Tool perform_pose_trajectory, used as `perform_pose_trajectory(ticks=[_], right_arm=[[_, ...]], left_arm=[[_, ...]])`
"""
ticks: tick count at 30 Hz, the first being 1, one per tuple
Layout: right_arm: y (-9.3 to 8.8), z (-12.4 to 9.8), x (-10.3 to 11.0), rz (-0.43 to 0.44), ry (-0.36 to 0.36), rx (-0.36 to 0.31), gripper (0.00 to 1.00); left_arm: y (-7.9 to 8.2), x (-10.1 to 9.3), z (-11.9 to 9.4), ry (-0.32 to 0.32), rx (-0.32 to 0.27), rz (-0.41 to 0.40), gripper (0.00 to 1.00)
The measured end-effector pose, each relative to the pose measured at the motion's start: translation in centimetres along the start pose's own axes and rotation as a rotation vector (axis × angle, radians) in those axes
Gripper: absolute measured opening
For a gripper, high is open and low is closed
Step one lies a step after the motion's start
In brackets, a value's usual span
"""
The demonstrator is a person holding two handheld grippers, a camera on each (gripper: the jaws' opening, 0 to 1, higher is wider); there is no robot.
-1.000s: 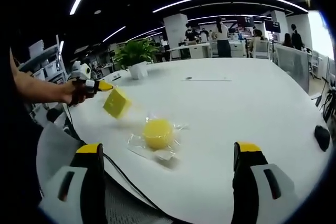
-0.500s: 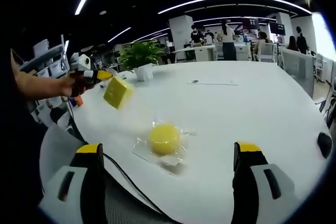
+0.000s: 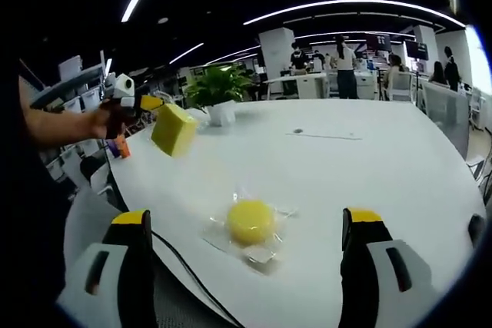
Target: Compare the silicone blocks by pressing each to a similar depth, holding the contact briefly, and releasing to observe deformation and rebound differences across the visible hardness samples.
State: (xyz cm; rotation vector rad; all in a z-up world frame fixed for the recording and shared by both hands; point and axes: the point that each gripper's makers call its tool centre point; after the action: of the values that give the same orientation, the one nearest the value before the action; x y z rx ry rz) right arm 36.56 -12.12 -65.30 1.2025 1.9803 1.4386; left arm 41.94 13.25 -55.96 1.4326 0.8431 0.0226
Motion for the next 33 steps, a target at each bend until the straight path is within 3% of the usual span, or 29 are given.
perform_pose_trajectory(ticks=[12, 15, 27, 33], right_arm=[[1.5, 0.8, 1.1, -0.014, 0.045, -0.025, 0.96], [2.4, 1.5, 2.0, -0.084, 0.08, -0.097, 0.96], [2.0, 4.1, 4.9, -0.049, 0.173, -0.072, 0.96], [2.5, 4.6, 6.1, -0.041, 0.199, -0.097, 0.96]], left_arm=[[0.0, -1.8, -0.4, -0.029, -0.019, 0.01, 0.0], [-0.4, -2.1, -0.3, -0.035, -0.012, 0.013, 0.0], [-1.0, -4.2, 0.2, -0.088, -0.011, 0.031, 0.0], [-1.0, -5.7, 0.5, -0.119, -0.016, 0.034, 0.0]])
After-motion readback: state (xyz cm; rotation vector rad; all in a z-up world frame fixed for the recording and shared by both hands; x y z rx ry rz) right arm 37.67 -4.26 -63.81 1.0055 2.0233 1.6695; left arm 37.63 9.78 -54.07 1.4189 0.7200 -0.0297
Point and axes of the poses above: the point that each gripper's makers call its tool centre point, and the gripper's own axes: z roughly forward along the fingers, x roughly to its left, y roughly out of its top, and after that the axes turned 9 degrees about -y, right-handed
